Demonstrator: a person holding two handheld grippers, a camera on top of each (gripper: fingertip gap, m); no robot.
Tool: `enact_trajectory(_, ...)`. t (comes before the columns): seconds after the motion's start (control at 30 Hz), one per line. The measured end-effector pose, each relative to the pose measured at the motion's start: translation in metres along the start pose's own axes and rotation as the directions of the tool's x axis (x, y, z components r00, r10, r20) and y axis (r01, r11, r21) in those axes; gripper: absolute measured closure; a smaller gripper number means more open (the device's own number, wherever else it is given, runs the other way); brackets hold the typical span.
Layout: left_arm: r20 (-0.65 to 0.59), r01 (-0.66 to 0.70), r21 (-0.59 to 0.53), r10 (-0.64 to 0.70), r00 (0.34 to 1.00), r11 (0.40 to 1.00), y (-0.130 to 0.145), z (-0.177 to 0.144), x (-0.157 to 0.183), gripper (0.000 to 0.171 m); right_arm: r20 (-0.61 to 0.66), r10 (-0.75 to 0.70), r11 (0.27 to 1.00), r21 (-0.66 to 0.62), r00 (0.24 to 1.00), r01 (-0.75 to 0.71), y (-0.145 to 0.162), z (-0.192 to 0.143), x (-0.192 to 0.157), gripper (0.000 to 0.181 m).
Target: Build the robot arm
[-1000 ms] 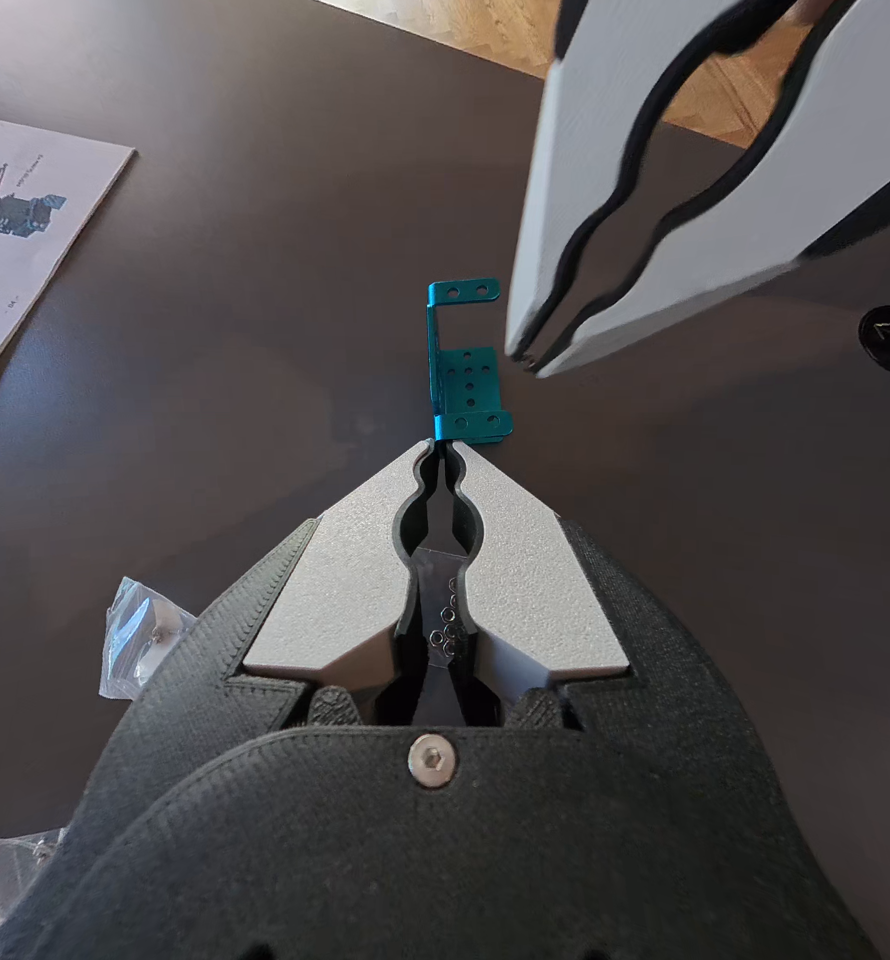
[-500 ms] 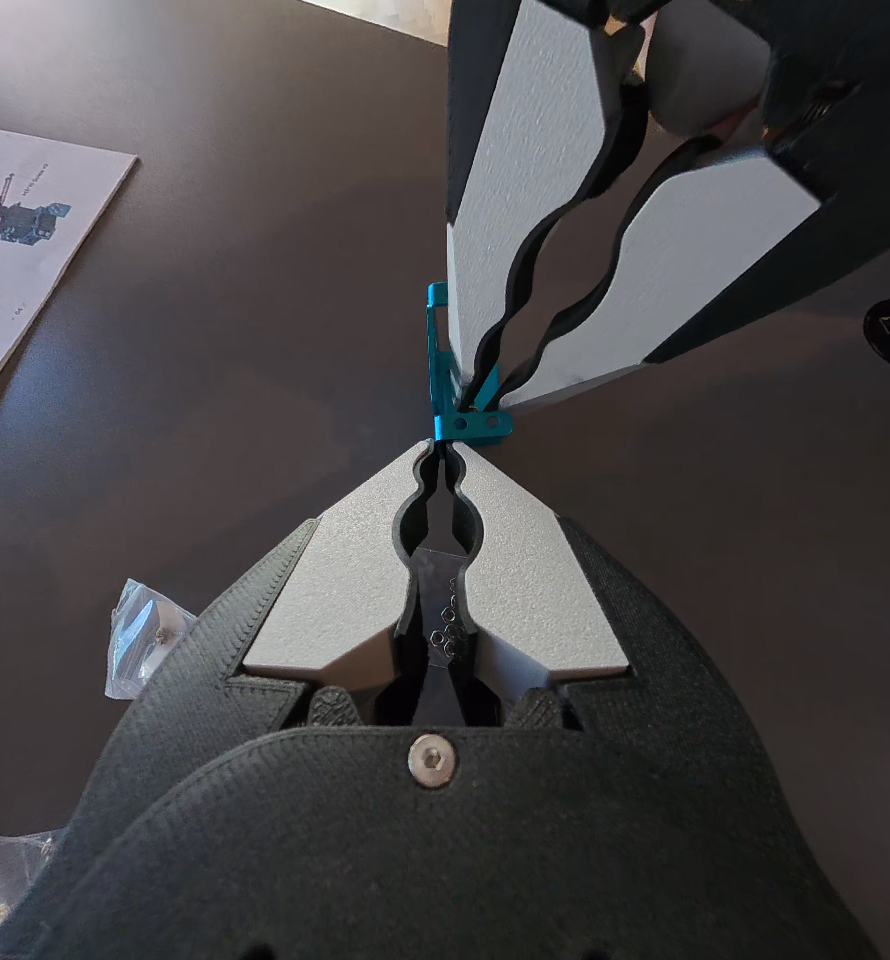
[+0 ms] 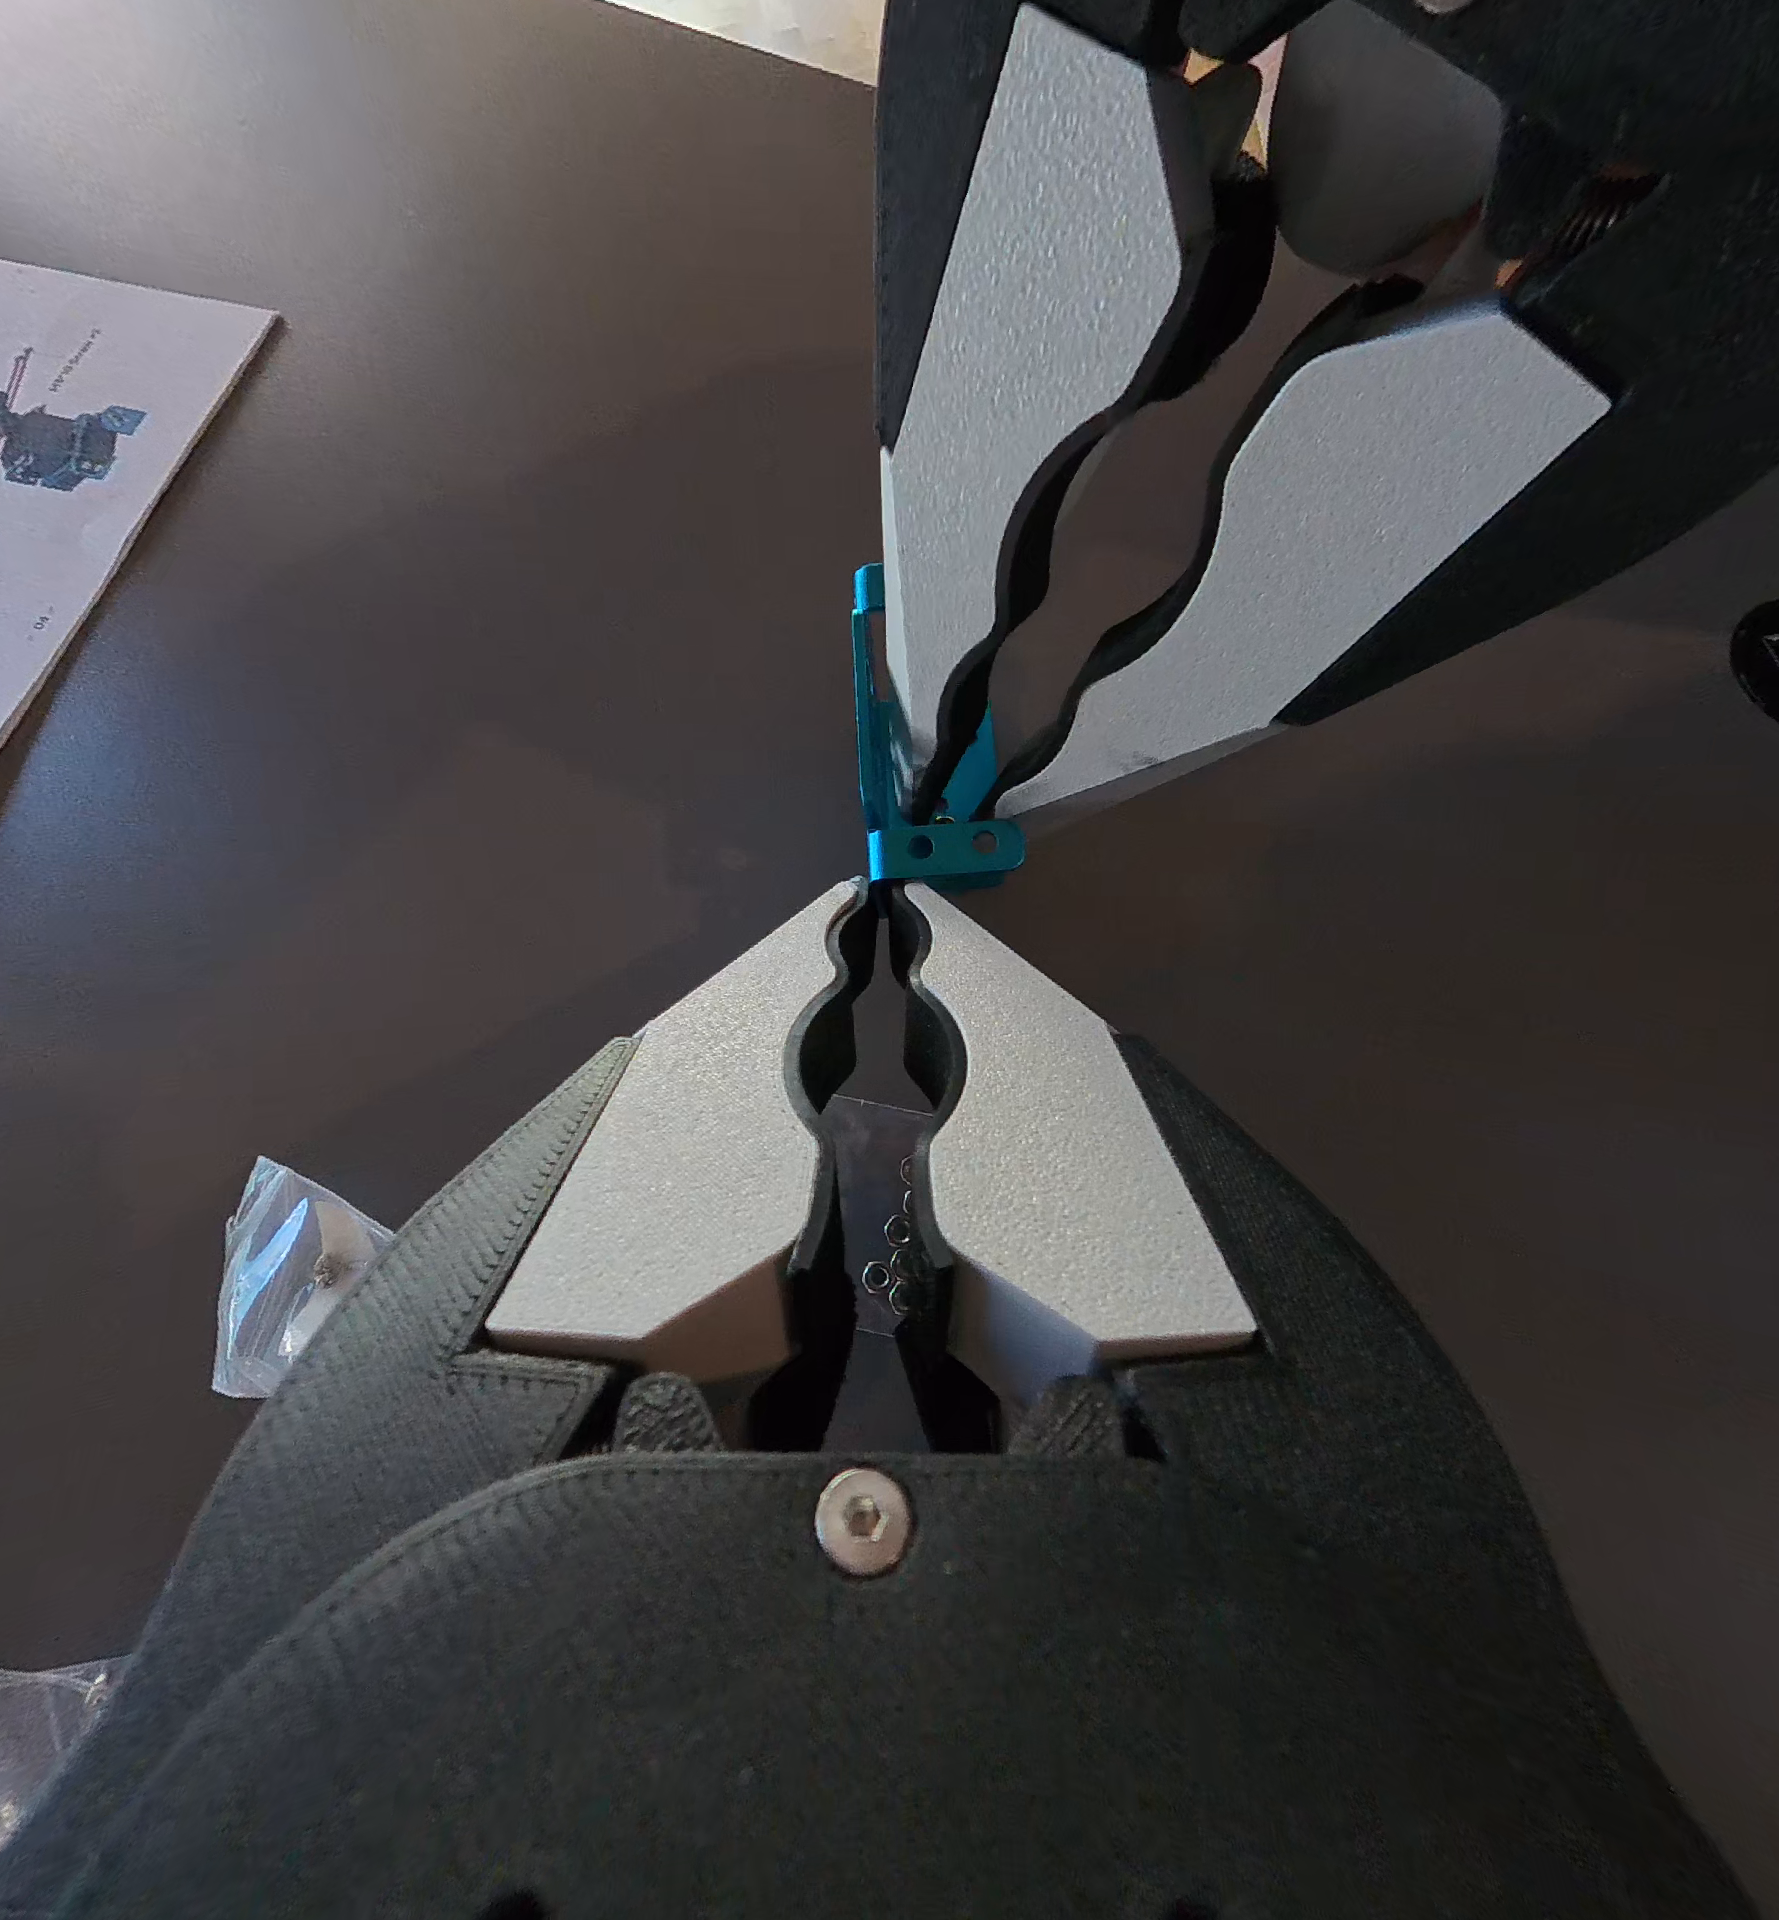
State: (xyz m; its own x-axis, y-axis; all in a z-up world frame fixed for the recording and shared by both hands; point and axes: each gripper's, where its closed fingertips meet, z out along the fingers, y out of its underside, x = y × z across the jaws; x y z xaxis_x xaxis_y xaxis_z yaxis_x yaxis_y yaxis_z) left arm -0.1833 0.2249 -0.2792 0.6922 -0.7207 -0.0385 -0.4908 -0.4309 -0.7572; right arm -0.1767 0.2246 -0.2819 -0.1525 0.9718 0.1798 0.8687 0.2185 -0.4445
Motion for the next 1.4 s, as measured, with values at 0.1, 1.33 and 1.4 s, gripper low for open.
enact_trajectory(0.1,-0.001,0.002,0.0,-0.002,1.0,1.0,0.0,0.0,0.0,0.171,-0.001,0.003,1.0,0.003,1.0,-0.003,0.0,-0.001,0.001,0.173)
enact_trajectory(1.33,-0.002,-0.005,-0.001,0.005,1.0,1.0,0.0,0.0,0.0,0.171,-0.238,0.345,0.902,0.352,0.908,-0.251,-0.002,-0.006,-0.003,0.16)
enact_trajectory(1.4,-0.002,-0.005,-0.001,0.005,1.0,1.0,0.0,0.0,0.0,0.171,-0.227,0.348,0.901,0.349,0.91,-0.257,-0.002,-0.005,-0.004,0.16)
